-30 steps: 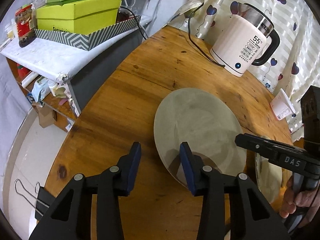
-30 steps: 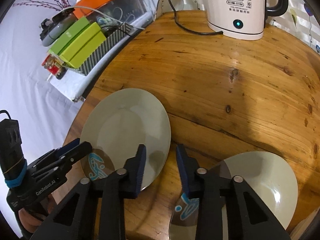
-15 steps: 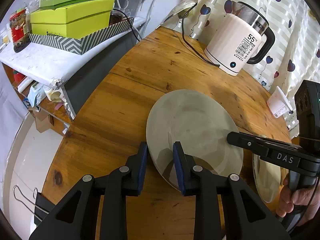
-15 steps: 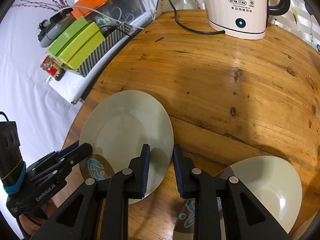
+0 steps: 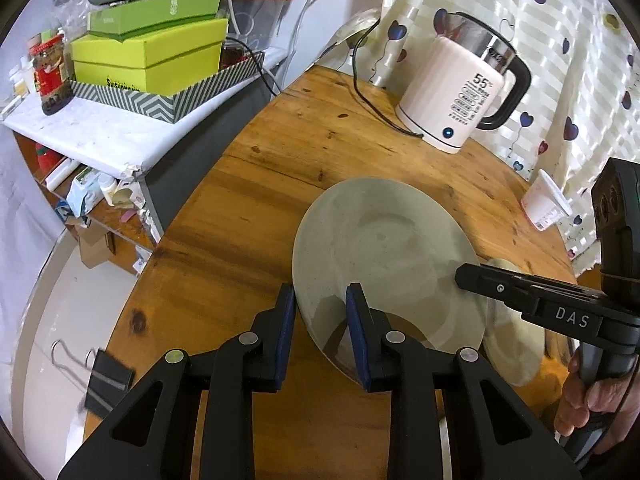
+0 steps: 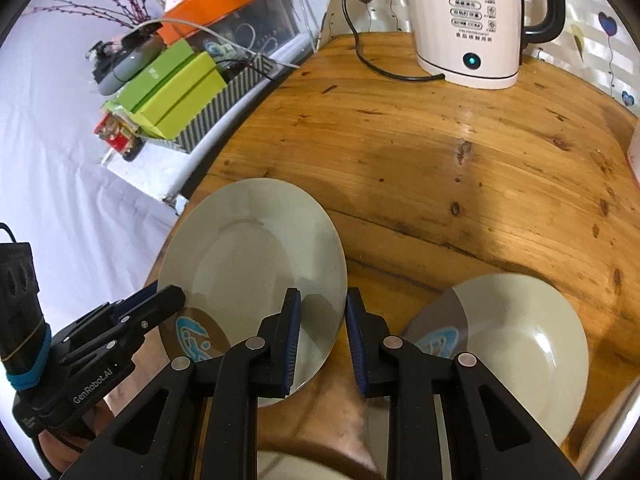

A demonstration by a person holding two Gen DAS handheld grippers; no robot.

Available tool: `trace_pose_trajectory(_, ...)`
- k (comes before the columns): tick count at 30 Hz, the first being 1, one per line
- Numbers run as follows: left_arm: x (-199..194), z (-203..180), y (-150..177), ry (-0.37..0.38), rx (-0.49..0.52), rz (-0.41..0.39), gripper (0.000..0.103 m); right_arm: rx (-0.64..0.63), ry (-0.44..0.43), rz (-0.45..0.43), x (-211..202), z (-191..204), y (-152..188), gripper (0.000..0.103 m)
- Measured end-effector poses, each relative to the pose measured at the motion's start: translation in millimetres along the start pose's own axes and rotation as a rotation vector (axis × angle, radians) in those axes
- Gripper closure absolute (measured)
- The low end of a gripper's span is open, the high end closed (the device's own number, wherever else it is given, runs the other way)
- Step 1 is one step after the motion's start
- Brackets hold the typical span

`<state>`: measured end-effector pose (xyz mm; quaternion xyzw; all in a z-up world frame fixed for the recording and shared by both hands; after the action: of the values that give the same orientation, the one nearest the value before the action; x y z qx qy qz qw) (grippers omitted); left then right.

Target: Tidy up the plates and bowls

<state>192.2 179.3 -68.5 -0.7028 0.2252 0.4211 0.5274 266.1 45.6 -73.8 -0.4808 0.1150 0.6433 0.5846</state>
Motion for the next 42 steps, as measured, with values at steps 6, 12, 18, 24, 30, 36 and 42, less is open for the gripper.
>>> trace_pose_trajectory(6, -30, -9, 18, 0.016, 0.023, -0.012, 0.076, 0.004, 0.002, -0.021, -28, 10, 24, 0.081)
trace_pose_trajectory(12, -53, -20, 42, 0.027, 0.049, -0.018, 0.076, 0.026, 0.009, -0.038, -51, 12, 59, 0.081)
trace_pose_trajectory(18, -68, -29, 66, 0.026, 0.068, -0.013, 0.076, 0.04, 0.016, -0.043, -67, 11, 87, 0.081)
trace_pose_trajectory(24, -74, -35, 86, 0.029, 0.081, 0.003, 0.076, 0.046, 0.028, -0.047, -77, 11, 108, 0.081)
trace_pose_trajectory(30, -79, -40, 104, 0.029, 0.096, 0.017, 0.076, 0.07, 0.026, -0.043, -83, 7, 132, 0.081)
trace_pose_trajectory(36, -80, -46, 122, 0.031, 0.107, 0.039, 0.076, 0.08, 0.036, -0.036, -85, 5, 152, 0.081)
trace_pose_trajectory(42, -80, -51, 131, 0.033, 0.121, 0.051, 0.076, 0.101, 0.036, -0.031, -86, -3, 164, 0.081)
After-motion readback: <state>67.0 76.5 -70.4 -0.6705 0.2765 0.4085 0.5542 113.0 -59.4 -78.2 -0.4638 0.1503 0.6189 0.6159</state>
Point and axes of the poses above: each gripper's, at about its wrist camera, not at the fingertips, and x roughly the way its jaws point, z to its left, y to its underside, the point moved 5 cm from there along x, roughly the way its jaws point, and after that the axes turned 14 degrees about -y, right-handed, at the moved point
